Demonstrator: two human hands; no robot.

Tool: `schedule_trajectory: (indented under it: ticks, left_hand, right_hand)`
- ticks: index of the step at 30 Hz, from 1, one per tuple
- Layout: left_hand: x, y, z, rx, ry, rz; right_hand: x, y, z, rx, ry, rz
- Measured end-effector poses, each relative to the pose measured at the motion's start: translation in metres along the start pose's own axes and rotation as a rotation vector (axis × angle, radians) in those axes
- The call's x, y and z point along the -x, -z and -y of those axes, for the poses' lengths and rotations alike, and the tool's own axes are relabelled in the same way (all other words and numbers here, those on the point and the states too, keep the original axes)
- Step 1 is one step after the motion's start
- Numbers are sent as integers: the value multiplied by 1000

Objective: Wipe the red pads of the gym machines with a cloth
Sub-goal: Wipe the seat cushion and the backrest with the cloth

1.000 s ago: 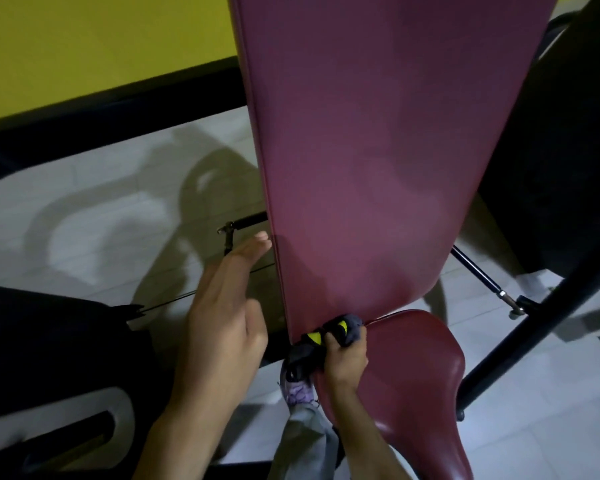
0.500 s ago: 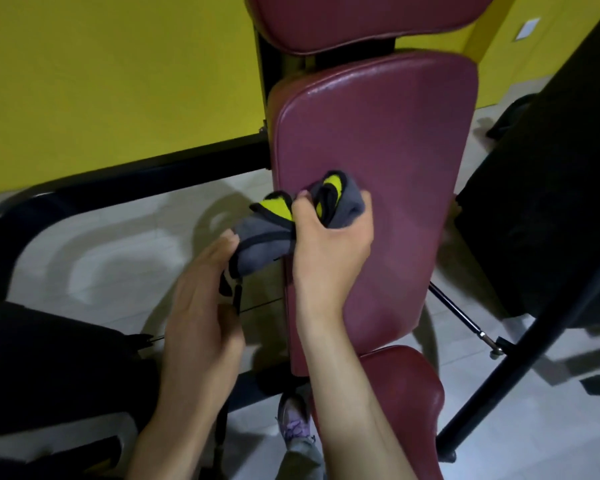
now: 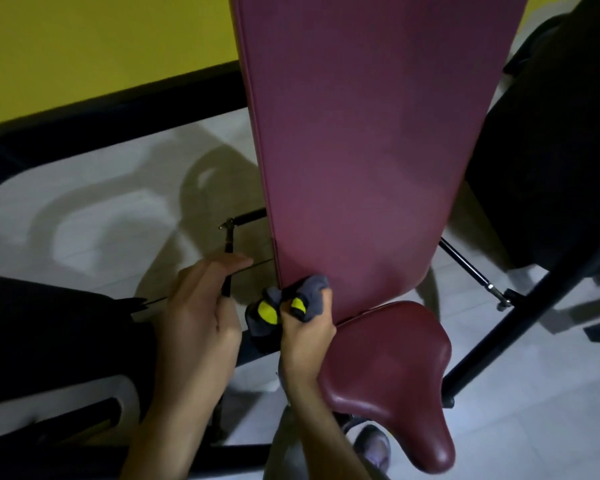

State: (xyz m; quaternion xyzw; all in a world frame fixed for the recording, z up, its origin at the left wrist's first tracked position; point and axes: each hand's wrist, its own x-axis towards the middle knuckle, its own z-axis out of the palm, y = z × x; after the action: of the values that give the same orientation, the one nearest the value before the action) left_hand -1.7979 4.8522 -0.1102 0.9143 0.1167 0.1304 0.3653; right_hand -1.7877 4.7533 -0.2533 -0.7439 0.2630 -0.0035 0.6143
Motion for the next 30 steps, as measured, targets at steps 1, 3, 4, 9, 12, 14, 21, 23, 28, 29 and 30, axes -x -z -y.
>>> schedule_trajectory:
  ticks: [1,3,4,9,12,14,21,23,28,29,30]
  left_hand:
    - [4,-6,5,-16,-10,9]
    - [13,-17,16,-40,-10,31]
    - [18,-22,21,-47,-6,49]
    - [38,-50,40,-39,38,179]
    - [37,-70,38,-120,15,204]
    - [37,-84,35,-165,-21,168]
    - [52,-107,33,-176,-19,153]
    - [52,-113,28,-155,22,153]
    - [52,-119,19,-117,98,109]
    - [51,-118,19,-90,85,111]
    - [50,-115,20,-55,79,113]
  right_hand:
    - [0,1,-19,47,-35,16]
    - [-2,4,-52,134,-82,50]
    - [-4,7,-65,169,-96,66]
    - [-31,42,-109,273,-287,63]
    - [-55,79,-112,304,-218,66]
    - [-73,105,-98,319,-104,23]
    - [-115,128,-86,926,632,301]
    - [-106,116,-105,1052,698,417]
    - [-48,114,-149,1203,767,750]
    - [-41,116,-152,1205,781,795]
    - [-37,119,-153,1200,796,836]
